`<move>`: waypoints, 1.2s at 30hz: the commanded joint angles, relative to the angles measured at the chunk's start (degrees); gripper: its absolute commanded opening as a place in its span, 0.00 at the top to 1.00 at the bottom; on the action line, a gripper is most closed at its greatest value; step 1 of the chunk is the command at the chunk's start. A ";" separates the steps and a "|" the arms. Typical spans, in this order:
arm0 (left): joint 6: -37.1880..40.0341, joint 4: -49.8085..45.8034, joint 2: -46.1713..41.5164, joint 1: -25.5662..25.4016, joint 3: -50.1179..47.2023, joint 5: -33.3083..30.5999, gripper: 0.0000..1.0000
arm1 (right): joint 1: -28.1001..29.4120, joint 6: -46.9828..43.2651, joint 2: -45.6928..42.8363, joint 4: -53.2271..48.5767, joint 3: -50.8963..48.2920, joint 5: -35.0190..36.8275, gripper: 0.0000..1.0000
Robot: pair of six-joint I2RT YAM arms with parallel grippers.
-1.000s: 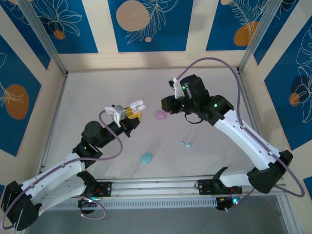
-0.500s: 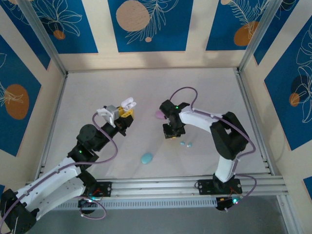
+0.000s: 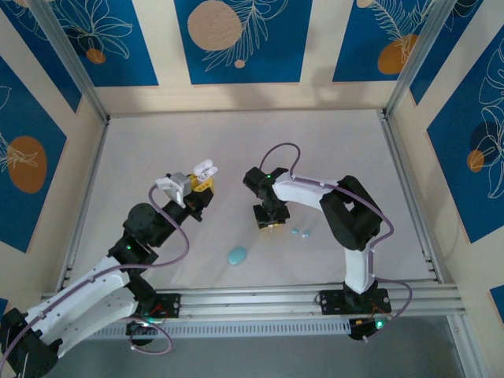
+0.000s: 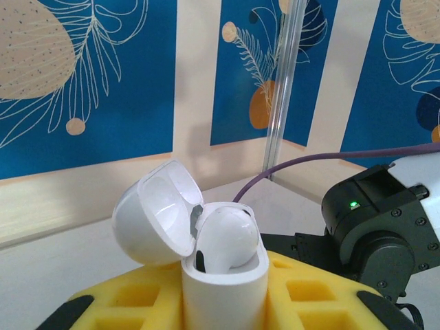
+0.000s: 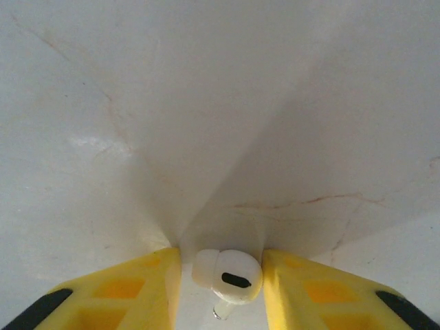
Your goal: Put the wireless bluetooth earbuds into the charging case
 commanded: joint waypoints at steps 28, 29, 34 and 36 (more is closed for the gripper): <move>0.09 1.32 1.23 -0.62 0.56 1.21 0.71 | -1.17 2.73 -2.27 -3.32 2.20 -0.65 0.73; -0.03 1.30 1.38 -0.61 0.57 1.64 0.71 | -1.08 2.66 -4.67 -2.84 2.14 -0.09 0.73; -1.25 3.04 3.60 -0.57 1.22 6.13 0.71 | 0.18 0.20 -17.47 -1.84 4.90 5.88 0.73; -2.01 5.12 4.99 -0.62 1.40 8.57 0.71 | 1.14 -1.85 -22.81 0.11 6.47 8.08 0.73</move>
